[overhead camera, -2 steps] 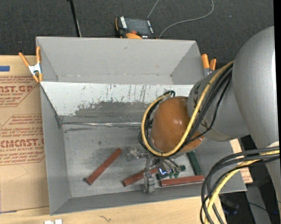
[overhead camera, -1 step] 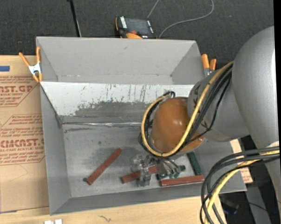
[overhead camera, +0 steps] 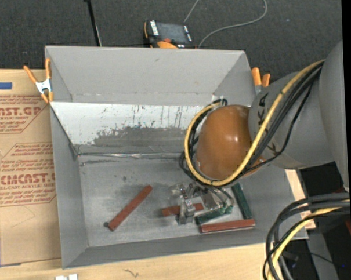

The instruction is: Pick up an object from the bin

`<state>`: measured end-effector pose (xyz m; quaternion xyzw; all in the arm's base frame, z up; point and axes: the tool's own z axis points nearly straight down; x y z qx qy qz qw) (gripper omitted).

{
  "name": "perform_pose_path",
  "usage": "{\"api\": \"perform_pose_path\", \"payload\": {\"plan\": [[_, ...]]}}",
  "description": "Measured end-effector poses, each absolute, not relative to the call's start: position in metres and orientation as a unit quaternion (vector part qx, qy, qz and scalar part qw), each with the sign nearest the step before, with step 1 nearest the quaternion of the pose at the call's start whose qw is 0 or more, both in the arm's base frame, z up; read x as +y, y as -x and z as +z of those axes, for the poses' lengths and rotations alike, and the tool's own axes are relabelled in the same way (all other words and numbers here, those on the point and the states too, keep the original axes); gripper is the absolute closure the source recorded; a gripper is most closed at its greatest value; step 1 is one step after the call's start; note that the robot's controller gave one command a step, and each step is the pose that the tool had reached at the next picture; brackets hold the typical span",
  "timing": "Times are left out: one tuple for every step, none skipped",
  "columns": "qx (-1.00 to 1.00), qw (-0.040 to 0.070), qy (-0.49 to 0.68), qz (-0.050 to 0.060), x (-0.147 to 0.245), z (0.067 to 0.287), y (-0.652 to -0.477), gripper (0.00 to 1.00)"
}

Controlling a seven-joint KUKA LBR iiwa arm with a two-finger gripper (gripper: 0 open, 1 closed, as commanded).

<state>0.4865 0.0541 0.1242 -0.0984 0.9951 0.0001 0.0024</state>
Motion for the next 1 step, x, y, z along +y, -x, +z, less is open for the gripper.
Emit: {"api": "perform_pose_path", "payload": {"plan": [[0.995, 0.001, 0.099, 0.0, 0.0546, 0.1472, -0.4868, 1.0]]}}
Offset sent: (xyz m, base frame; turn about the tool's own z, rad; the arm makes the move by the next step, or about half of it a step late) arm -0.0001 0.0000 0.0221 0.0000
